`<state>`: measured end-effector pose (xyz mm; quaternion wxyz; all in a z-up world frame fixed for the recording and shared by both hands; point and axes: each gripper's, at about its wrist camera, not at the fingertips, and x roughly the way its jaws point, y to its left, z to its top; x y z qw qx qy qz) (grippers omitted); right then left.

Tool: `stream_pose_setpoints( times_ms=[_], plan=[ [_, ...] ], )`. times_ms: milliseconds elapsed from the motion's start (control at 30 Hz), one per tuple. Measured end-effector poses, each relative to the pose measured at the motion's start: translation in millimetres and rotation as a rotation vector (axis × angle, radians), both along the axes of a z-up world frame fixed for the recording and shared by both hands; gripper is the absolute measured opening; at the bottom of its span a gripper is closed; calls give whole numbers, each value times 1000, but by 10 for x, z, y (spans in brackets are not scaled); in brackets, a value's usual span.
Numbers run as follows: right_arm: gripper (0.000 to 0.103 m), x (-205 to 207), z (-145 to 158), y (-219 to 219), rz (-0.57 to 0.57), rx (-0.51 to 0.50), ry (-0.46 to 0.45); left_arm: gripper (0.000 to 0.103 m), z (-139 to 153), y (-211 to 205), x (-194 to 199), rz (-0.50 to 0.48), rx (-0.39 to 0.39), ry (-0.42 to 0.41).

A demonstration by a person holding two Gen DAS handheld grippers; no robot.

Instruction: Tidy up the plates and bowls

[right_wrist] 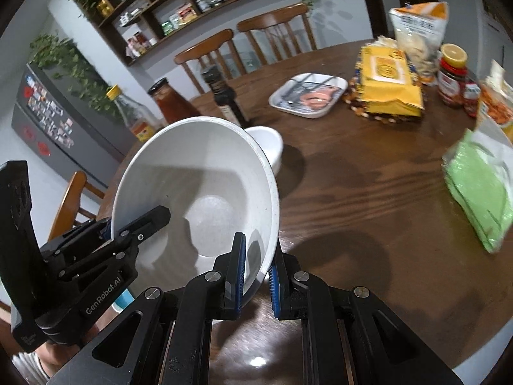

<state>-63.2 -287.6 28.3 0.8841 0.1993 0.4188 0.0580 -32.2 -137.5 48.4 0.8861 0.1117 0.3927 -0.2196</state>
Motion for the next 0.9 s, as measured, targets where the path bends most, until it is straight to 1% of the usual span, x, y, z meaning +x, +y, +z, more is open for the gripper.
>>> stream_pose_setpoints(
  times_ms=[133, 300, 467, 633, 767, 900],
  plan=[
    [15, -65, -34, -138, -4, -1, 15, 18, -45, -141, -51, -11, 8, 12],
    [15, -99, -124, -225, 22, -11, 53, 17, -141, -229, -116, 0, 14, 36],
    [15, -127, -277, -264, 68, -16, 108, 18, -336, -259, -226, 23, 32, 81],
    [15, -139, -493, -202, 140, -23, 180, 19, -563, -194, -325, 63, 49, 144],
    [16, -122, -647, -65, 212, -26, 228, 19, -700, -68, -355, 114, 44, 192],
    [16, -90, -741, 67, 290, -32, 258, 19, -782, 56, -413, 162, 45, 215]
  ],
)
